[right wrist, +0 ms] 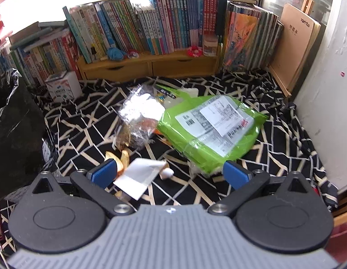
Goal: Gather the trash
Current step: 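Grasp the black bag rim with the left tool while the right tool grasps a pale peel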
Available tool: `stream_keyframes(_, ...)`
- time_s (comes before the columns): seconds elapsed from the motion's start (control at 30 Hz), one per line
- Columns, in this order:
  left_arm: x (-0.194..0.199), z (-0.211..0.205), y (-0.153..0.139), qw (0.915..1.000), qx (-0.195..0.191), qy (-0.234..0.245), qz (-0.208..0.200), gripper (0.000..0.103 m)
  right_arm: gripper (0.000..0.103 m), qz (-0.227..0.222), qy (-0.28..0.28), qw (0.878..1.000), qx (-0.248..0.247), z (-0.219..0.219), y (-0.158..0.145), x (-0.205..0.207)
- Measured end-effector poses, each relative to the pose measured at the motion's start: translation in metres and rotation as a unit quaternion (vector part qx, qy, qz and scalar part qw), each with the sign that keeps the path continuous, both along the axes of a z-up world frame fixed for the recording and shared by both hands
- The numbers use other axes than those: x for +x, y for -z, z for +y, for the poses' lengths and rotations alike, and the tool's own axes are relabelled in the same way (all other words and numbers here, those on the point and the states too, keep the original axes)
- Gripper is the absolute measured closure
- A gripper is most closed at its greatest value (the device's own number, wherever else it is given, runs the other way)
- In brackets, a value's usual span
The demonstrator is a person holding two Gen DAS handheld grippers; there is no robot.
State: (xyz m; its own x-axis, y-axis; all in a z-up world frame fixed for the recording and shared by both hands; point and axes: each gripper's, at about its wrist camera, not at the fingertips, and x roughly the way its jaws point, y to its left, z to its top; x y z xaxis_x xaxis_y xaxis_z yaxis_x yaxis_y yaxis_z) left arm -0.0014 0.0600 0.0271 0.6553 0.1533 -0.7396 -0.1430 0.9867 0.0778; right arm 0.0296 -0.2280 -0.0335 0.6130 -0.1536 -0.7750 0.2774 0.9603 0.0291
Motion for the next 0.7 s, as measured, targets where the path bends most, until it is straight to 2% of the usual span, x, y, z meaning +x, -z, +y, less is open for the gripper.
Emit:
stream_keyframes(0.1,0.002,0.009,0.002,0.9998,-0.001,-0.020,-0.007,0.001,0.000,-0.045,-0.028,0.999,-0.003,-0.003,0.012,-0.003)
stream_keyframes(0.17,0.005,0.015,0.004,0.9993,-0.003,-0.037,-0.011,0.001,0.000,-0.039,-0.047,0.998,-0.019,-0.001,0.021,-0.001)
stream_keyframes(0.3,0.011,0.027,0.011,0.9973,-0.010,-0.072,-0.008,0.002,0.000,-0.013,-0.047,0.999,0.010,-0.003,0.044,0.006)
stream_keyframes(0.4,0.018,0.031,0.018,0.9958,-0.004,-0.091,0.006,0.007,0.000,0.003,-0.060,0.998,0.022,-0.002,0.064,0.010)
stream_keyframes(0.57,0.025,0.036,0.029,0.9933,0.004,-0.114,0.021,0.013,0.000,0.024,-0.093,0.995,-0.002,0.012,0.094,0.019)
stream_keyframes(0.7,0.030,0.038,0.037,0.9928,-0.005,-0.115,0.033,0.026,0.001,0.047,-0.106,0.993,0.009,0.021,0.121,0.029)
